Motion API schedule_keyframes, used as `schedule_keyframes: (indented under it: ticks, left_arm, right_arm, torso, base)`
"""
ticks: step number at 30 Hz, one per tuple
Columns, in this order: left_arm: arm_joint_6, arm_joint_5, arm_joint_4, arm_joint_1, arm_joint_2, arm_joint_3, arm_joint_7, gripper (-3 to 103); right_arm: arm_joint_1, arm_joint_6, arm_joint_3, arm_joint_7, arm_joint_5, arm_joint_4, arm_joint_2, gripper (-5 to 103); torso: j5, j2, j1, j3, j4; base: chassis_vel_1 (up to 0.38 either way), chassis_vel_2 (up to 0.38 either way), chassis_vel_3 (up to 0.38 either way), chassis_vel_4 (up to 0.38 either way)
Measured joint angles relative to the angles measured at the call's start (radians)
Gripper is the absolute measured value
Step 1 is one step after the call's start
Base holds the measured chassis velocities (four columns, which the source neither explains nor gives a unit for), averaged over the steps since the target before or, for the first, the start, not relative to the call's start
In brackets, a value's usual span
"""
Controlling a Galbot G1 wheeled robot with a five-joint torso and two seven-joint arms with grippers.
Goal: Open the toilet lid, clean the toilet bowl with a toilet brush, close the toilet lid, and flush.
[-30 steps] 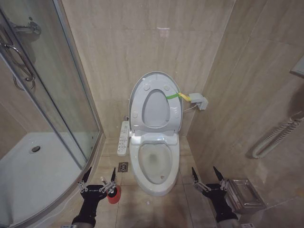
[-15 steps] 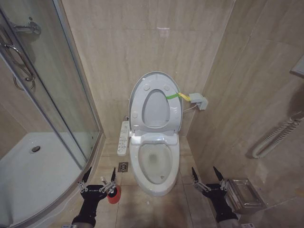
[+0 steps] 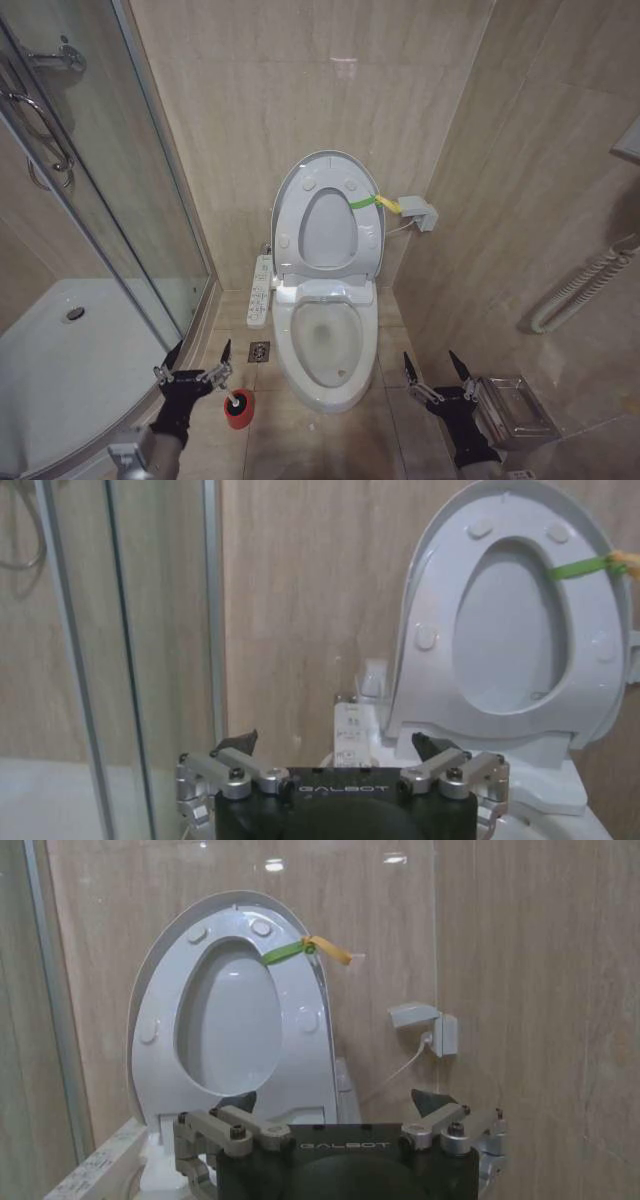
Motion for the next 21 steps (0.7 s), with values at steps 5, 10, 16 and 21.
schedule_keyframes:
  ticks: [5, 10, 16, 21]
  left_arm:
    - [0.067, -0.058, 0.032, -0.052, -0.005, -0.043, 0.076, 100]
    - [0.000, -0.039, 0.135, -0.048, -0.004, -0.019, 0.119, 100]
    - [-0.092, 0.015, 0.223, -0.033, -0.009, 0.013, 0.117, 100]
    - [-0.203, 0.064, 0.307, -0.019, -0.001, 0.036, 0.112, 100]
  right_arm:
    - [0.000, 0.000, 0.000, 0.000, 0.000, 0.000, 0.000, 100]
    - [0.000, 0.000, 0.000, 0.000, 0.000, 0.000, 0.000, 100]
    - [0.000, 0.000, 0.000, 0.000, 0.000, 0.000, 0.000, 100]
    - [0.000, 0.000, 0.000, 0.000, 0.000, 0.000, 0.000, 100]
  torso:
    - [0.0007, 0.000, 0.000, 0.000, -0.0003]
    - [0.0000, 0.000, 0.000, 0.000, 0.0000]
    - [-0.0001, 0.000, 0.000, 0.000, 0.0000]
    - [0.0000, 0.000, 0.000, 0.000, 0.0000]
  base:
    - [0.000, 0.000, 0.000, 0.000]
    - [0.000, 0.000, 0.000, 0.000]
    - [0.000, 0.000, 0.000, 0.000]
    - [0.000, 0.000, 0.000, 0.000]
